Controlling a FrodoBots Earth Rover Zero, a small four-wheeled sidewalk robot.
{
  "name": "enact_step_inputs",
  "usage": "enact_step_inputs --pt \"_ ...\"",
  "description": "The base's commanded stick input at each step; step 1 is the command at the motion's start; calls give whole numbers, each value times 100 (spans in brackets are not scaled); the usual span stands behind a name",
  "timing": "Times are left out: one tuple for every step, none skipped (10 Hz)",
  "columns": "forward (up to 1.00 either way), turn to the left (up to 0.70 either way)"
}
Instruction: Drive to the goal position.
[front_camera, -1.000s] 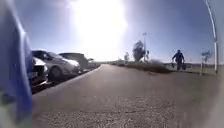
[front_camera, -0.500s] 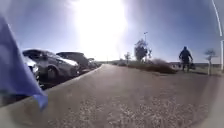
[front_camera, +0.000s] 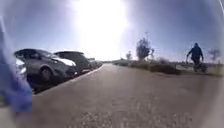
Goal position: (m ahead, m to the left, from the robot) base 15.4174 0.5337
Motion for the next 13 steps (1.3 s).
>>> enact_step_inputs --pt "100 -25" --pt "100 -36" --pt "100 -18" --pt "100 0" --pt "100 0" --pt "100 0" --pt "100 0" --pt "100 0" --pt "100 0" --pt "100 0" --pt "100 0" --pt "100 0" --pt "100 0"
